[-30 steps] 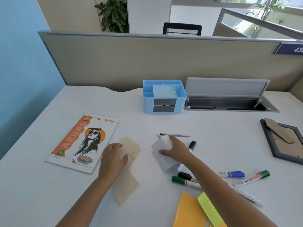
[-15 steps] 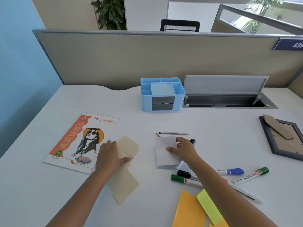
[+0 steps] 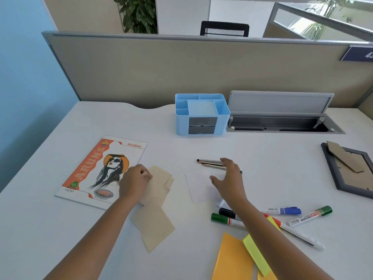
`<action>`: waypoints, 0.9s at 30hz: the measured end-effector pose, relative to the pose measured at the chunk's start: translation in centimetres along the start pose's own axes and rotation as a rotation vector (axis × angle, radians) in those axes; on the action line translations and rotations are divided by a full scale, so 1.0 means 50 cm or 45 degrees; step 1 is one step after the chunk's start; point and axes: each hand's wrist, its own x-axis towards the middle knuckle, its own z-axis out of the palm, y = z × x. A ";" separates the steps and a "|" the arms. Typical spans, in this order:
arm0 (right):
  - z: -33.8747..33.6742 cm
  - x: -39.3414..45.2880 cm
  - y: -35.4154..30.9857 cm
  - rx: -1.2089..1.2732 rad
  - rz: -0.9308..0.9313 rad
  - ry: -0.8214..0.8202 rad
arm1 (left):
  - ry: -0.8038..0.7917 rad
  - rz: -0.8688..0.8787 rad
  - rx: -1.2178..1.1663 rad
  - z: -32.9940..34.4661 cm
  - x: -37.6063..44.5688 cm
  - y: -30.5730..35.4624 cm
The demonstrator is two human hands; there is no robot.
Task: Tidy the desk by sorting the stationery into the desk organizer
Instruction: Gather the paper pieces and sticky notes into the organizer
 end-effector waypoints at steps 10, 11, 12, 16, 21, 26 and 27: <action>0.066 -0.062 -0.088 0.220 -0.212 -0.381 | -0.138 0.308 -0.697 -0.051 -0.060 0.114; 0.067 -0.061 -0.098 0.199 -0.235 -0.390 | -0.163 0.335 -0.685 -0.049 -0.067 0.117; 0.066 -0.059 -0.104 0.174 -0.247 -0.385 | -0.154 0.346 -0.635 -0.046 -0.071 0.115; 0.055 -0.045 -0.090 0.191 -0.165 -0.268 | -0.085 0.252 -0.021 -0.033 -0.104 0.070; 0.044 -0.042 -0.042 0.258 0.024 -0.258 | -0.596 0.333 0.946 -0.019 -0.168 0.021; 0.050 -0.068 -0.015 0.275 0.091 -0.316 | -0.492 0.213 0.931 -0.003 -0.167 0.013; 0.050 -0.072 -0.013 0.276 0.099 -0.328 | -0.490 0.200 0.933 0.001 -0.166 0.014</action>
